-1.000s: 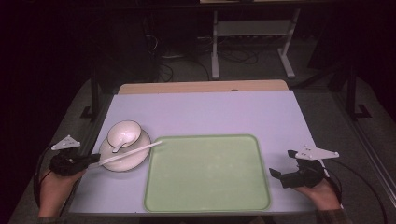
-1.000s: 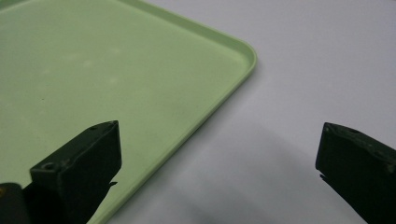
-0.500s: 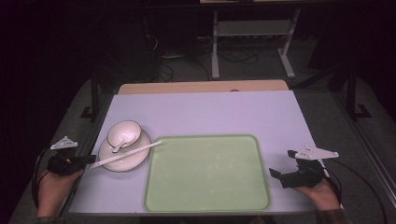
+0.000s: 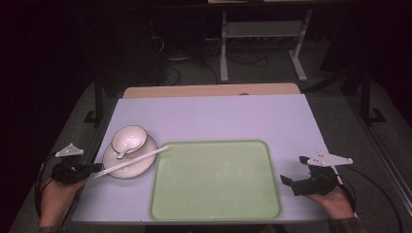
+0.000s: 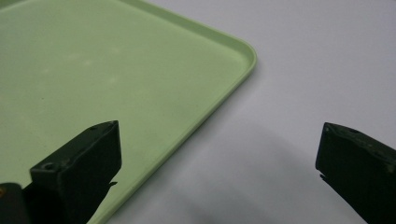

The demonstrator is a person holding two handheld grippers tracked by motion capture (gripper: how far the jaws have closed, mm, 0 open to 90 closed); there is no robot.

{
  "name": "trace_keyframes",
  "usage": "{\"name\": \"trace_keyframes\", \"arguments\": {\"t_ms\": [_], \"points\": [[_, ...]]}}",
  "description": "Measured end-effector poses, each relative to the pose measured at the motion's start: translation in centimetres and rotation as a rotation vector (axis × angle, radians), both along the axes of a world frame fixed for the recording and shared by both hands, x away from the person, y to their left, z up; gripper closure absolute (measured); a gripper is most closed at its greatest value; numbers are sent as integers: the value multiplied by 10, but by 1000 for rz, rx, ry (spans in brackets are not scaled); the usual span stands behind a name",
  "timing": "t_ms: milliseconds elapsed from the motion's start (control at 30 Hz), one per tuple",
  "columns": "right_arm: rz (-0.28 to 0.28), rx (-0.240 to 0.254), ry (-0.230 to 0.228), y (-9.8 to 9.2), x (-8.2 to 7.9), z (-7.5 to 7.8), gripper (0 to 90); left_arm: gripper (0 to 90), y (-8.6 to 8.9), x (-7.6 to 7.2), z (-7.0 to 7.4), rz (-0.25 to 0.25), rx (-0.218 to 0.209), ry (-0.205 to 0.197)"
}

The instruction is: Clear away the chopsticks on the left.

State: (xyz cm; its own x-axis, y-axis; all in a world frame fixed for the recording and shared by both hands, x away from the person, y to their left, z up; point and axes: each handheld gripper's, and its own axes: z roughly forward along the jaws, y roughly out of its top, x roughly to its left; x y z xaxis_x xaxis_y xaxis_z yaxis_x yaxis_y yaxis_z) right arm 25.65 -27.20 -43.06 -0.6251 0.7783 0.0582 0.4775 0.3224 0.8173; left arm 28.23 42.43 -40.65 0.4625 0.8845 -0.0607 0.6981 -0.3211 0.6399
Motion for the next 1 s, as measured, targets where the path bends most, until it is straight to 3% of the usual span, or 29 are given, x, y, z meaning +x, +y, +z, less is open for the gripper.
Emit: {"name": "trace_keyframes", "arguments": {"t_ms": [467, 600, 633, 733, 800, 1000], "points": [[0, 0, -2, -1, 0, 0, 0, 898, -7, -7, 0, -29, -2, 20], [1, 1, -3, -1, 0, 0, 0, 896, -7, -7, 2, -24, -17, 6], [0, 1, -2, -1, 0, 0, 0, 895, -6, -7, 5, -27, -38, -10], [0, 2, -3, -1, 0, 0, 0, 833, -7, -7, 8, -38, -53, -23], [-1, 3, -4, -1, 0, 0, 0, 801, -13, -7, 10, -73, -78, -40], [0, 2, -4, -1, 0, 0, 0, 698, -25, -4, 10, -143, -90, -43]]}}
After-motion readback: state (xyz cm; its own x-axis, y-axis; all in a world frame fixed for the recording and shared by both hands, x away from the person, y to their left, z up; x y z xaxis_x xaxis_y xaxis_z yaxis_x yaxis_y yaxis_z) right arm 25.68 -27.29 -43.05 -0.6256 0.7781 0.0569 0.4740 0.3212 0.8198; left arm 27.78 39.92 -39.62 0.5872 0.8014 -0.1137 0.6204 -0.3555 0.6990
